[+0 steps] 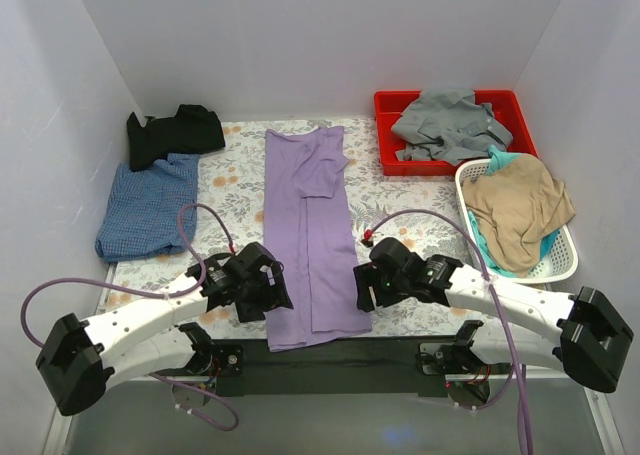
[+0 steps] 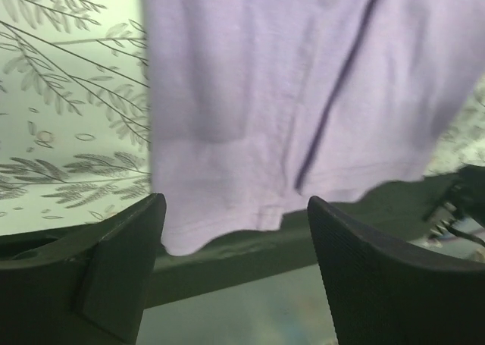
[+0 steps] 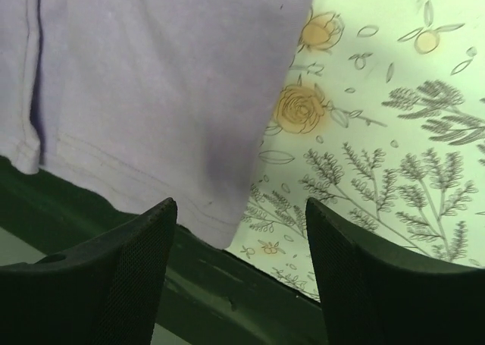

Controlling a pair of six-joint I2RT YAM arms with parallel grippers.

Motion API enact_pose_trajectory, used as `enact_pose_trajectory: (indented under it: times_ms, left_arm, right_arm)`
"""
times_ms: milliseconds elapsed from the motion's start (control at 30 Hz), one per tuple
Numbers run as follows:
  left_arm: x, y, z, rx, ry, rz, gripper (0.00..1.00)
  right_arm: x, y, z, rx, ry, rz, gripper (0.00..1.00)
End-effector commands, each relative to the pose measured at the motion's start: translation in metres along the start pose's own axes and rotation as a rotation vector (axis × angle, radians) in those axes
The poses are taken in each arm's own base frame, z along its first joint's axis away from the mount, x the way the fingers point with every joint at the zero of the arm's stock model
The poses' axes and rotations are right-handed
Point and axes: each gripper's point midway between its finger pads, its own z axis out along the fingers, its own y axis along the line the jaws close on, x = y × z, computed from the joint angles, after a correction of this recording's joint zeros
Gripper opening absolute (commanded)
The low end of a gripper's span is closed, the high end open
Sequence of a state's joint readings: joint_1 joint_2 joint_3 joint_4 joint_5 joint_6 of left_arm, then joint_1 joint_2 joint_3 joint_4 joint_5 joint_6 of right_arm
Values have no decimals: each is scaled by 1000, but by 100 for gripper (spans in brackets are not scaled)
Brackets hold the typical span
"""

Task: Fold and stack the t-shirts
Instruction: Fold the tshirt

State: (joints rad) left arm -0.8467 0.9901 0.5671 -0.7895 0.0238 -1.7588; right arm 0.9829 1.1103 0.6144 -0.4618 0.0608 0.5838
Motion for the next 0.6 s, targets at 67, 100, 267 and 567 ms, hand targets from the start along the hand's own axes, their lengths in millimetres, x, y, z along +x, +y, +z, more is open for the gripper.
enact_pose_trajectory:
  times_ms: [67,100,267,567]
  left_arm:
    - [20,1,-5,74,72,-35,83]
    - [27,3,-5,82,100,-41,83]
    - [41,16,-7,111,129,-62,85]
    - [47,25,10,32,183,-38,87]
  right_arm:
    - [23,12,-2,-111,41,84,75]
    - [27,13,-3,-120,55,95,75]
    - [41,12,1,-153,68,134,75]
    - [46,21,10,-209,92,163,75]
